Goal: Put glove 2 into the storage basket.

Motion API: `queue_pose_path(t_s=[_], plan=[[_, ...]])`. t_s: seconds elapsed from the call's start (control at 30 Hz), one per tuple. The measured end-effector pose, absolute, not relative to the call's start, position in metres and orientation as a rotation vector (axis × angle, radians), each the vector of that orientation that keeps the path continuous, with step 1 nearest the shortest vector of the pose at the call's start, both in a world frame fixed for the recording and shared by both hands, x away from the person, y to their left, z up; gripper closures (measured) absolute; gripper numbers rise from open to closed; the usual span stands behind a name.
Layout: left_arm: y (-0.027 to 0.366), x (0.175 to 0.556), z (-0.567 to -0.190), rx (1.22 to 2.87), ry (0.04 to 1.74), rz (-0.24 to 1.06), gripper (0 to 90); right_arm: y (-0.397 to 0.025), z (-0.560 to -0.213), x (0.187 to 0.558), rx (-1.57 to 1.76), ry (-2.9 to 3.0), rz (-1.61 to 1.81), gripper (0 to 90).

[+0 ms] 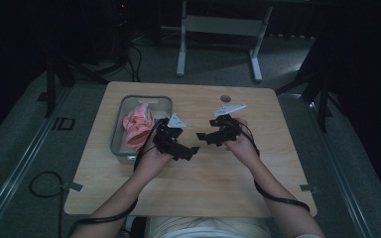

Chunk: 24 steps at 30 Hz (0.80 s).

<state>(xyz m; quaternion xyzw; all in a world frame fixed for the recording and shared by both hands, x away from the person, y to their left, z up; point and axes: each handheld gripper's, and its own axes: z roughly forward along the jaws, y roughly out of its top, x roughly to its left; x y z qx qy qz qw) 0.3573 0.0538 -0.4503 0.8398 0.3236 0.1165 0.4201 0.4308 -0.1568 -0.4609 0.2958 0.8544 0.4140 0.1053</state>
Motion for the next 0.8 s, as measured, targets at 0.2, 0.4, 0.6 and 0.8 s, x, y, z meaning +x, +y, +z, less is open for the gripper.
queue_pose_path(t_s=[0.2,0.4,0.6,0.8], plan=[[0.037,0.350,-0.467,2.145,0.760,0.290,1.1,-0.168,-0.484,0.421,0.870,2.529,1.206,17.2],[0.031,0.347,-0.482,2.190,0.707,0.252,1.0,-0.176,-0.497,0.414,0.844,2.527,1.208,17.2],[0.024,0.341,-0.498,2.226,0.649,0.228,1.1,-0.186,-0.513,0.407,0.861,2.536,1.194,17.2],[0.019,0.335,-0.508,2.218,0.633,0.224,1.1,-0.194,-0.526,0.401,0.854,2.537,1.192,17.3]])
